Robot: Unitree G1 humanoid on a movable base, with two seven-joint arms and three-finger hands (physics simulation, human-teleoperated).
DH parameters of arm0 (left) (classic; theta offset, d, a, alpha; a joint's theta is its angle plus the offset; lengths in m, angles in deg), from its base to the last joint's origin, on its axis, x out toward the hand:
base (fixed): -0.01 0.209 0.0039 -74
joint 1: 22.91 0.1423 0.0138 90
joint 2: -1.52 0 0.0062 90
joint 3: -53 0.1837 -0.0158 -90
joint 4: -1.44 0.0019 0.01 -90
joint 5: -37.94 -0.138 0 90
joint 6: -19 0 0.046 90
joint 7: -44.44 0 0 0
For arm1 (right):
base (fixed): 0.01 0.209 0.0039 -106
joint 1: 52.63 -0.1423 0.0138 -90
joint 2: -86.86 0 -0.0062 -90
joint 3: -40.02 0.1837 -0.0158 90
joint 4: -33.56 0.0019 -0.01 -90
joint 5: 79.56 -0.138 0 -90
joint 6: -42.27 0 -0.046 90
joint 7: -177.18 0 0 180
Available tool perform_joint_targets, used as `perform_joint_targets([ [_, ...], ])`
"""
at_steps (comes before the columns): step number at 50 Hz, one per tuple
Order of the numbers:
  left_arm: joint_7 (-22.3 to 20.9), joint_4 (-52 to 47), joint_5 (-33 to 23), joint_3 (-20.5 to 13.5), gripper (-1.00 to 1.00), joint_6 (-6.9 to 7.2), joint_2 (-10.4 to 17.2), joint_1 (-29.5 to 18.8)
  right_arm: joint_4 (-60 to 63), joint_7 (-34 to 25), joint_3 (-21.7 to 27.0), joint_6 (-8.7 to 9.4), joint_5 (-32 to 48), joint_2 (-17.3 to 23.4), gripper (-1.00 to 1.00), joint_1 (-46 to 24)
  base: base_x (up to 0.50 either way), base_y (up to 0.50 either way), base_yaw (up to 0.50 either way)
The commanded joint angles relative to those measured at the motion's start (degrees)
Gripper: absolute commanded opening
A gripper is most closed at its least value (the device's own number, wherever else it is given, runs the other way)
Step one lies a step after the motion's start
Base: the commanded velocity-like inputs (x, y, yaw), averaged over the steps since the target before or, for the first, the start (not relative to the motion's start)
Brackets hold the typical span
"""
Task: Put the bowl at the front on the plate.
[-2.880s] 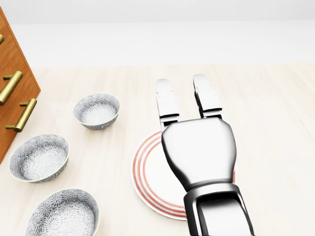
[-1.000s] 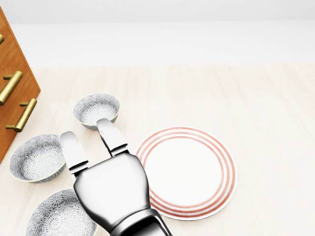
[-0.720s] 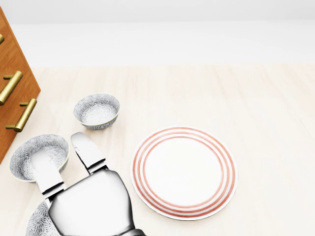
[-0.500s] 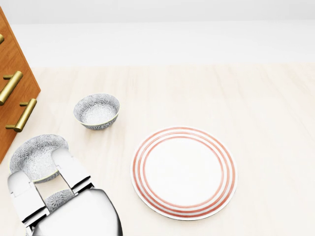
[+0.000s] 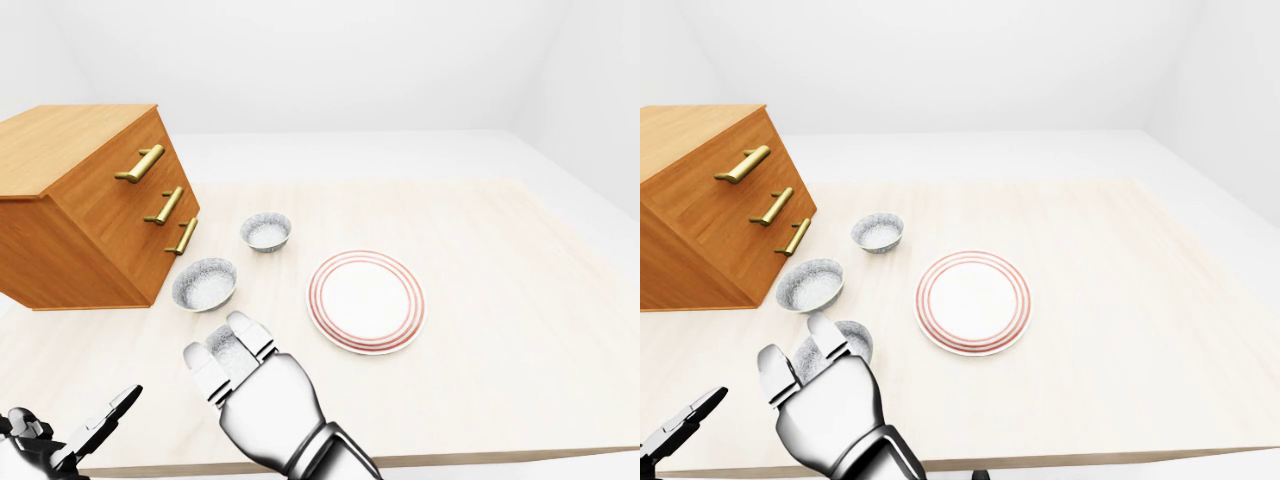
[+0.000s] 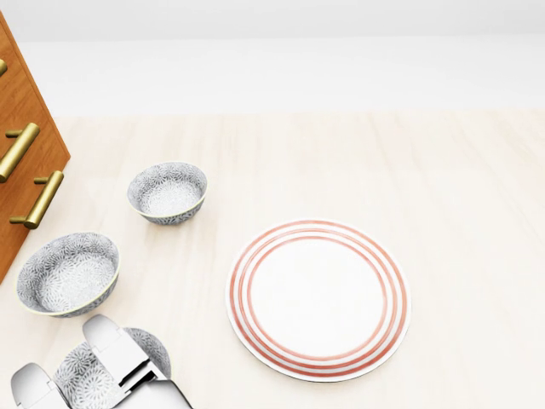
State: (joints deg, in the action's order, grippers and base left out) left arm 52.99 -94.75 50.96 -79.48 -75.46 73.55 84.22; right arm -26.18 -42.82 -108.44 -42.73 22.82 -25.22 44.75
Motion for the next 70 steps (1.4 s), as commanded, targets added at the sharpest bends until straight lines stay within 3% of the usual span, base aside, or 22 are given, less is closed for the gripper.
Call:
perform_joint_targets([
  [1, 0.0, -0.2, -0.1, 0.0, 1.0, 0.02, -0.1, 0.0, -0.7, 0.0, -0.2, 0.0, -0.1, 0.1, 1.0, 0.4, 0.0, 0.0, 0.0],
  [21, -0.1, 0.0, -0.1, 0.0, 1.0, -0.21, -0.1, 0.0, -0.9, 0.0, -0.3, 0.0, -1.3, 0.2, 1.0, 0.4, 0.0, 0.0, 0.0],
  [26, 0.2, 0.3, -0.2, 0.1, 1.0, -0.24, 0.0, -0.1, -3.0, 0.0, -1.4, 0.0, -3.6, 2.2, 1.0, 3.8, 0.0, 0.0, 0.0],
  [31, 0.2, 0.0, -0.1, 0.2, 1.0, 0.02, 0.0, 0.0, -3.1, 0.0, -2.7, 0.0, -5.0, 3.4, 1.0, 4.1, 0.0, 0.0, 0.0],
  [51, -0.2, -1.4, -0.1, -0.5, 1.0, 1.48, -0.4, 0.1, -3.3, 0.0, -1.9, 0.0, -6.7, 1.1, 1.0, 2.8, 0.0, 0.0, 0.0],
  [64, 0.6, 0.8, 0.0, 0.4, 1.0, -0.02, 0.4, -0.5, -3.9, 0.0, -2.5, 0.0, -8.7, 1.1, 1.0, 3.1, 0.0, 0.0, 0.0],
  [68, 0.4, -0.8, 0.3, 0.1, 1.0, 1.21, 0.2, 0.0, -3.8, 0.0, -2.2, 0.0, -8.2, 1.3, 1.0, 3.2, 0.0, 0.0, 0.0],
  [70, 0.4, 0.1, 0.1, 0.1, 1.0, 0.63, 0.2, -0.3, -3.9, 0.0, -1.8, 0.0, -8.1, 1.4, 1.0, 3.2, 0.0, 0.0, 0.0],
])
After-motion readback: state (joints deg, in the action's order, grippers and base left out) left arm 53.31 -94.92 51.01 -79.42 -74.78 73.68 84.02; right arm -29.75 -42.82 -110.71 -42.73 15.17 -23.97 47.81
